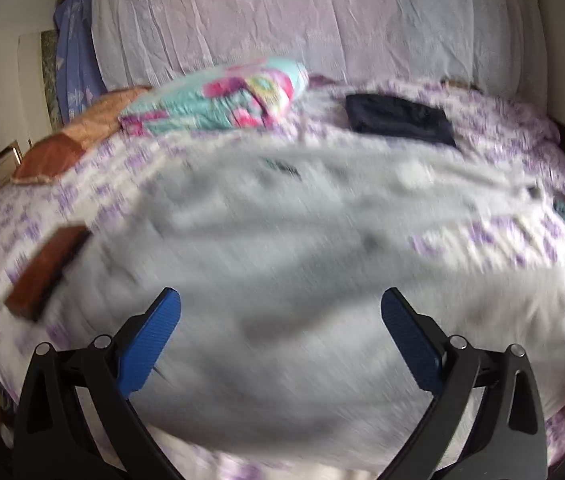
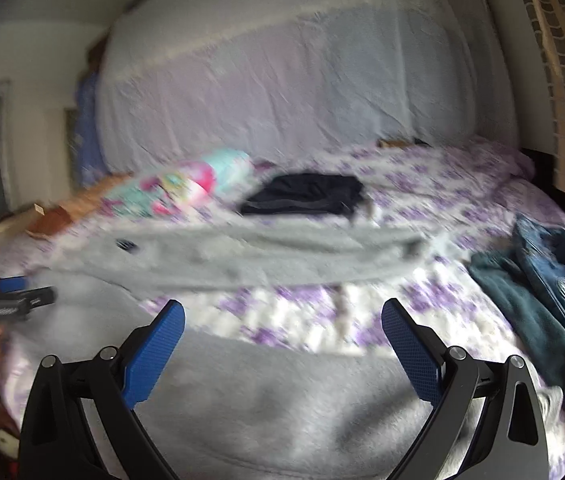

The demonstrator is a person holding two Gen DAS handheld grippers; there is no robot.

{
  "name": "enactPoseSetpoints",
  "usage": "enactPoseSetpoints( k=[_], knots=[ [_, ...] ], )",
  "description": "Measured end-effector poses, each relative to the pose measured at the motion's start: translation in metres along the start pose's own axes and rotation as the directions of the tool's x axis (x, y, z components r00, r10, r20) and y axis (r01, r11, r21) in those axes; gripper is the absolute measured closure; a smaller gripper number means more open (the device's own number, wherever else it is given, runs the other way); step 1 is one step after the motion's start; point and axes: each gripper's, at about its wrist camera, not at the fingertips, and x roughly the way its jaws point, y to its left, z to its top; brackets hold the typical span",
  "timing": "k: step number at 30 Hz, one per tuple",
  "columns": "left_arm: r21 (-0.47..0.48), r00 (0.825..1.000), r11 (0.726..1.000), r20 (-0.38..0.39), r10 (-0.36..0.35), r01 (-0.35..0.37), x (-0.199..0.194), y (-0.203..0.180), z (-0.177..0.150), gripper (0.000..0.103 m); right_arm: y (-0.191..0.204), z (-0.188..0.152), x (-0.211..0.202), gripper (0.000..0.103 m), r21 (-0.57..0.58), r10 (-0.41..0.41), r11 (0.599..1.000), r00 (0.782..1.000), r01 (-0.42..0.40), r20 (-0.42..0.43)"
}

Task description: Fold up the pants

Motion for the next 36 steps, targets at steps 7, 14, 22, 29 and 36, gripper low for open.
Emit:
enactPoseSetpoints(
  k=[7,14,22,29,36],
  knots=[
    [-0.097,0.999,0.994,0.007,0.046,-0.045,0.045,0.086,0.089,0.005,-0.007,0.034,-0.015,0.003,-0.055,0.134,0.991,0.974,-0.126,0.182],
    [-0.374,0.96,0.922,-0.206,-0.19,0.102,0.16,0.139,0.115,0.005,-0.025,0.028,0.031,0.004,0.116,0.17,0.978,0.984,-0.175,0.051],
    [-0.452,0.933,0.875,-0.209,-0.292,0.173,0.214,0.137,0.096,0.023,-0.054,0.065,0.1,0.004,0.19,0.244,0.956,0.966,-0.224,-0.089],
    [-0.489,0.931,0.846,-0.164,-0.327,0.212,0.212,0.148,0.094,0.046,-0.042,0.098,0.215,0.004,-0.14,0.212,0.955,0.933,-0.261,-0.292],
    [-0.483,0.936,0.849,-0.145,-0.32,0.216,0.211,0.148,0.096,0.051,0.003,0.091,0.306,0.025,-0.41,0.196,0.816,0.861,-0.409,-0.469]
  ],
)
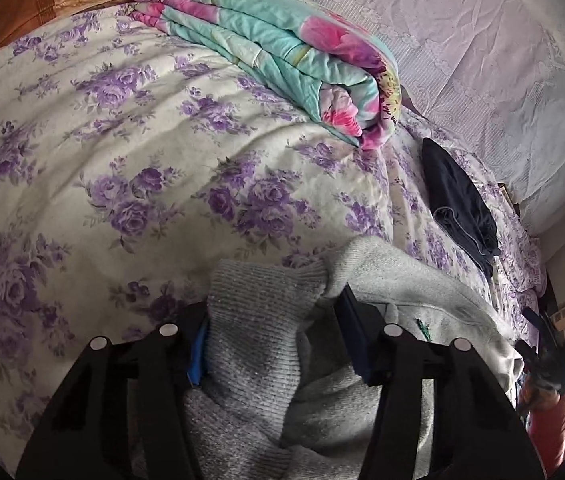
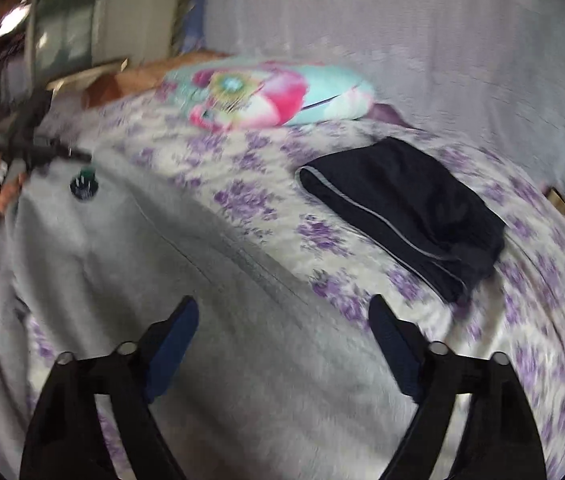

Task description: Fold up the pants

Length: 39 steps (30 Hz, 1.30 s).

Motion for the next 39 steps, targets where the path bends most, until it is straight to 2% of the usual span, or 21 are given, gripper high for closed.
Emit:
enactPoseSetpoints(
  k=[2,4,7,8,10,11,12,13,14,17,21,26,30,34,39],
  knots=[
    [-0.005,1.0,1.0,0.0,-0.008,0.008,0.0,0.001,0.0,0.051,-0.004,0.01,0.022,0.048,-0.03,0.033,0.999,0.998,-0.034,-0.046],
    [-0.014,1.0,1.0,-0.001,-0.021,0.021,0.0,0.004,0.002,0.051,-0.014,0.019,0.041,0.063,-0.012,0.083,0.996,0.993,-0.085,-0.081],
    [-0.018,1.0,0.999,-0.004,-0.029,0.029,0.002,0.005,0.002,0.051,-0.022,0.017,0.065,0.062,0.012,0.143,0.99,0.981,-0.143,-0.134],
    [-0.016,1.0,0.999,-0.004,-0.029,0.029,0.002,0.005,0.002,0.051,-0.018,0.013,0.072,0.057,-0.002,0.156,0.987,0.974,-0.158,-0.162],
    [-0.012,1.0,1.0,-0.008,-0.028,0.028,0.004,0.004,0.003,0.051,-0.009,0.007,0.075,0.046,-0.053,0.095,0.993,0.986,-0.103,-0.14],
    [-0.011,1.0,1.0,-0.008,-0.027,0.027,0.004,0.004,0.003,0.051,-0.007,0.005,0.074,0.048,-0.057,0.078,0.995,0.99,-0.085,-0.12],
    [-0.01,1.0,1.0,-0.008,-0.028,0.028,0.005,0.004,0.003,0.051,-0.008,0.004,0.072,0.054,-0.045,0.084,0.995,0.99,-0.089,-0.114],
    [-0.01,1.0,1.0,-0.007,-0.03,0.03,0.004,0.005,0.003,0.051,-0.006,0.003,0.068,0.073,-0.028,0.094,0.995,0.99,-0.097,-0.105],
    [-0.011,0.999,0.999,-0.006,-0.033,0.033,0.004,0.005,0.003,0.051,-0.002,0.003,0.065,0.085,-0.036,0.069,0.997,0.992,-0.073,-0.102],
    [-0.011,0.999,0.999,0.005,-0.051,0.051,0.001,0.005,0.003,0.053,0.021,0.004,0.05,0.095,-0.099,-0.056,0.994,0.994,0.046,-0.098],
    [0.008,0.996,0.997,0.047,-0.077,0.076,-0.01,0.003,0.001,0.056,0.039,0.009,0.011,0.096,-0.075,-0.138,0.988,0.989,0.134,-0.052],
    [0.061,0.979,0.988,0.141,-0.148,0.141,-0.036,-0.006,-0.003,0.057,0.059,0.011,-0.04,0.096,-0.062,-0.208,0.976,0.978,0.207,-0.006],
    [0.025,0.974,0.982,0.127,-0.19,0.188,-0.044,-0.003,-0.002,0.061,0.08,0.016,-0.066,0.096,-0.085,-0.242,0.966,0.97,0.243,0.027],
    [0.056,0.953,0.962,0.13,-0.273,0.267,-0.077,-0.005,-0.008,0.062,0.106,0.012,-0.107,0.096,-0.126,-0.263,0.954,0.96,0.273,0.09],
    [0.122,0.934,0.936,0.098,-0.343,0.331,-0.118,-0.001,-0.032,0.062,0.151,-0.028,-0.155,0.096,-0.155,-0.269,0.943,0.95,0.293,0.158]
  ],
)
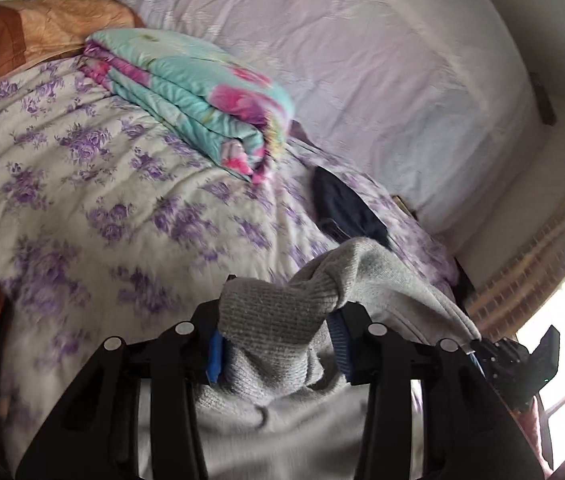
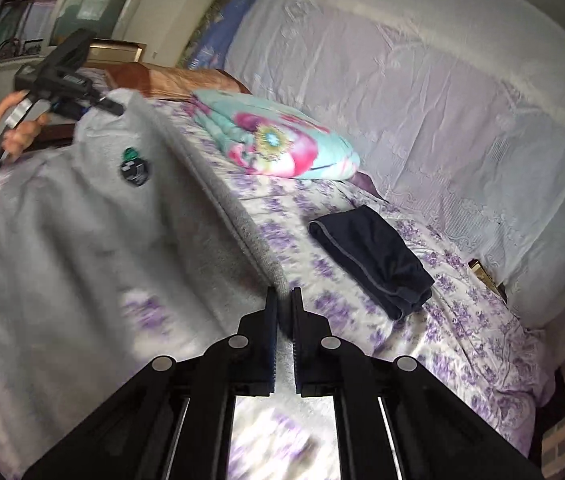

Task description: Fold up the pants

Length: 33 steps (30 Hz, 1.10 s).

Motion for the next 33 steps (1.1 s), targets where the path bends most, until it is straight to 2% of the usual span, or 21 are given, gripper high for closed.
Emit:
enactPoseSetpoints(
  k=[3,6,8,9,15,18,19,22,25,28,31,32,33],
  knots=[
    [0.019,0.999,0.999,-0.031,-0.027,0.027,-0.018,0.001,-0.021,0.061,0.03,-0.024,-0.023,0.096,0.0,0.016,1.0,1.0,-0.016,0.004],
    [0.025,0.998,1.0,-0.065,-0.017,0.019,-0.031,0.007,-0.044,0.059,0.058,-0.048,-0.039,0.096,0.008,0.034,0.999,0.999,-0.034,0.006],
    [0.012,0.996,1.0,-0.084,-0.007,0.008,-0.039,0.013,-0.058,0.054,0.071,-0.059,-0.045,0.096,0.023,0.046,0.999,0.999,-0.046,0.008],
    [-0.003,0.996,1.0,-0.093,-0.007,0.007,-0.043,0.015,-0.064,0.047,0.075,-0.064,-0.047,0.096,0.03,0.044,0.999,0.999,-0.044,0.011],
    [-0.108,0.99,0.994,-0.138,-0.005,-0.01,-0.069,0.021,-0.095,0.033,0.084,-0.077,-0.055,0.096,0.071,0.03,0.997,0.999,-0.032,0.024],
    [-0.226,0.987,0.974,-0.155,-0.042,0.006,-0.085,0.024,-0.115,0.023,0.088,-0.081,-0.062,0.096,0.085,0.021,0.996,0.999,-0.024,0.041],
    [-0.255,0.986,0.967,-0.157,-0.054,0.012,-0.088,0.025,-0.119,0.023,0.089,-0.082,-0.064,0.096,0.086,0.017,0.996,0.999,-0.021,0.046],
    [-0.366,0.974,0.926,-0.16,-0.159,0.091,-0.092,0.023,-0.133,0.023,0.092,-0.086,-0.066,0.096,0.079,0.014,0.997,0.999,-0.019,0.052],
    [-0.4,0.966,0.904,-0.136,-0.22,0.15,-0.085,0.008,-0.129,0.02,0.1,-0.09,-0.07,0.096,0.064,0.004,0.998,0.999,-0.008,0.052],
    [-0.394,0.978,0.911,-0.112,-0.179,0.121,-0.071,-0.001,-0.115,0.018,0.102,-0.092,-0.074,0.096,0.061,-0.005,0.998,0.998,0.001,0.055],
    [-0.434,0.984,0.899,-0.123,-0.127,0.062,-0.052,0.007,-0.107,0.02,0.102,-0.093,-0.078,0.096,0.067,-0.012,0.998,0.998,0.008,0.059],
    [-0.442,0.985,0.896,-0.129,-0.115,0.046,-0.049,0.01,-0.107,0.023,0.102,-0.093,-0.079,0.096,0.073,-0.013,0.997,0.998,0.008,0.059],
    [-0.446,0.986,0.895,-0.137,-0.091,0.021,-0.047,0.013,-0.107,0.037,0.103,-0.094,-0.08,0.096,0.076,-0.013,0.997,0.998,0.009,0.06]
  ],
)
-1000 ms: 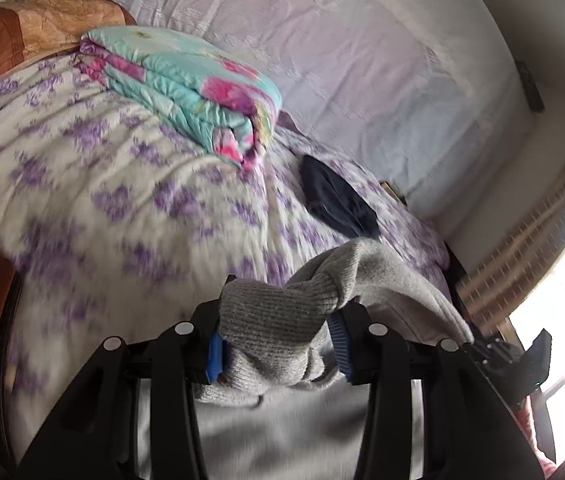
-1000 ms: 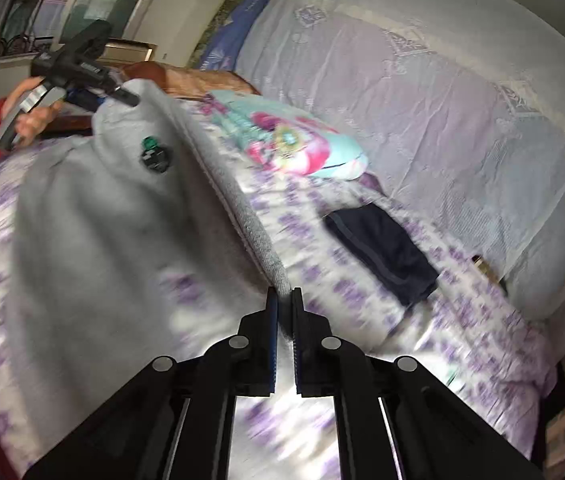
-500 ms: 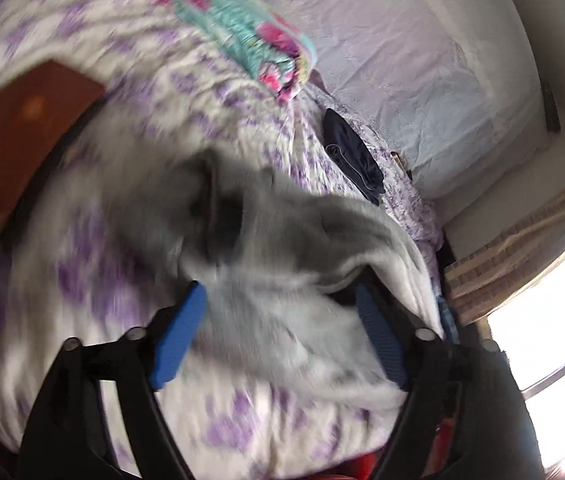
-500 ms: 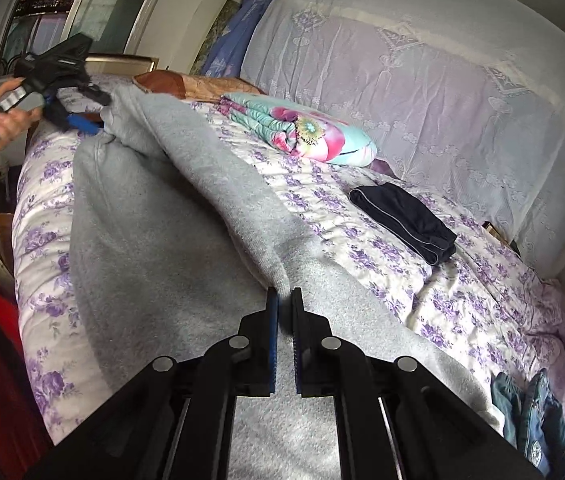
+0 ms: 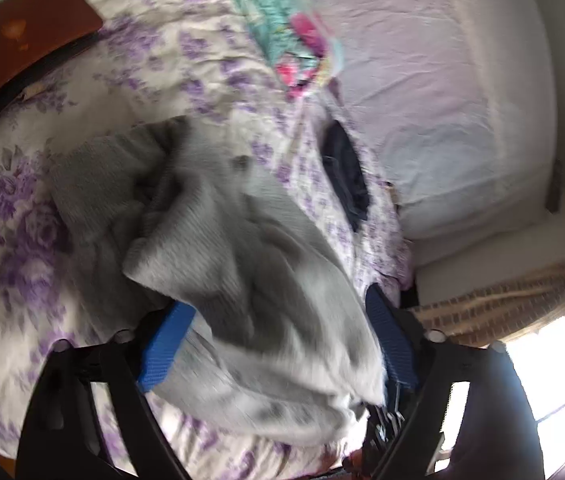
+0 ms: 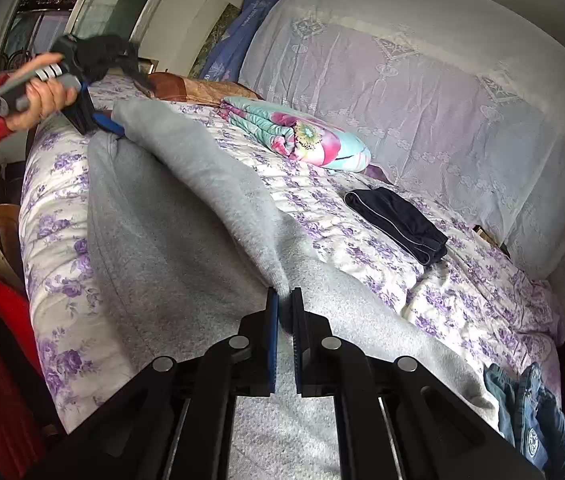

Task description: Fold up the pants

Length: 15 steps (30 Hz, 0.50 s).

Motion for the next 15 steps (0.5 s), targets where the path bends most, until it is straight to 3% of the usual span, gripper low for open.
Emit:
enactPoseSetpoints(
  k=[1,4,7,10,12,15],
  knots=[
    [0.01,0.999,0.999,0.012,0.034,-0.034,-0.001,0.001,0.002,0.056,0.0,0.0,-0.001,0.096,0.0,0.001,1.0,1.0,-0.001,-0.001],
    [0.136,0.998,0.99,0.055,0.031,-0.038,-0.018,-0.015,0.007,0.078,0.0,0.003,-0.006,0.096,0.004,0.016,1.0,1.0,-0.016,-0.003],
    [0.277,0.994,0.96,0.11,0.017,-0.047,-0.036,-0.033,0.0,0.079,0.006,0.006,-0.02,0.096,-0.014,0.045,0.999,0.999,-0.045,-0.001],
    [0.333,0.988,0.934,0.121,0.094,-0.13,-0.03,-0.021,-0.005,0.079,0.024,-0.002,-0.027,0.096,-0.034,0.111,0.993,0.993,-0.112,-0.045],
    [0.286,0.988,0.947,0.082,0.13,-0.149,-0.017,0.007,-0.008,0.079,0.043,-0.012,-0.027,0.096,-0.069,0.129,0.988,0.988,-0.135,-0.08],
    [0.232,0.998,0.972,0.052,0.03,-0.041,-0.019,0.043,-0.015,0.079,0.059,-0.028,-0.016,0.096,-0.087,0.124,0.987,0.985,-0.135,-0.121]
  ],
)
